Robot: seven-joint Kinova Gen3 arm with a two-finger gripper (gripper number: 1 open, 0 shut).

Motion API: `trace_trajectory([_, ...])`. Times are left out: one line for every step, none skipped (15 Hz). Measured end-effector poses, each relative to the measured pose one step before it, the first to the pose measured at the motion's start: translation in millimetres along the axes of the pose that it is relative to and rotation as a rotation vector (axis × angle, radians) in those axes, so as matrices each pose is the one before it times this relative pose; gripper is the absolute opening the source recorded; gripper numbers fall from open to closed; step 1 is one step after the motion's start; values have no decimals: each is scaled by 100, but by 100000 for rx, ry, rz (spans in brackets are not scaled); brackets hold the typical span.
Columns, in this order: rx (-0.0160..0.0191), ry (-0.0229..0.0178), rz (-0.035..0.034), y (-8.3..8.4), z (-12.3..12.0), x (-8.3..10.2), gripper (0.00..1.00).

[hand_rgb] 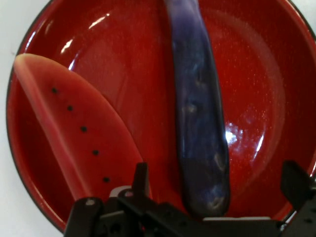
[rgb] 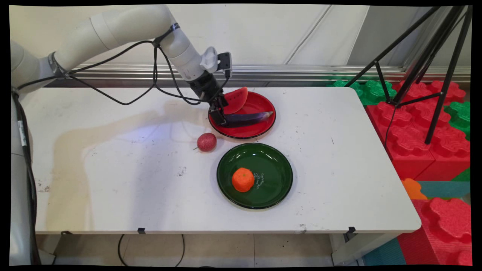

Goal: Pick up the eggplant from the red plate

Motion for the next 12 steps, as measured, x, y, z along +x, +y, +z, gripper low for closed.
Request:
trace_trajectory([-277,-262,118,-30,209,31,100])
trace_trajectory([-284,-224,67,-26,191,41,100])
trace_trajectory([-274,-192,100,-23,179,48,100])
trace_trajectory([-321,-275,115,-45,249,83,100])
trace_trajectory([-220,-157,123,-41,179,90,100])
trace_trajectory([-164,-67,66,-23,110,61,100])
trace_trajectory([-144,-62,59,-23,105,64,100])
trace_trajectory([-101,-6,57,-26,89,73,100])
trace_trajectory([-133,1,103,-21,100,87,100])
trace_trajectory([-103,33,59,-15,68,70,0])
trace_trajectory([-187,53,60,10,91,115,0])
trace_trajectory([-139,25,35,14,55,83,0])
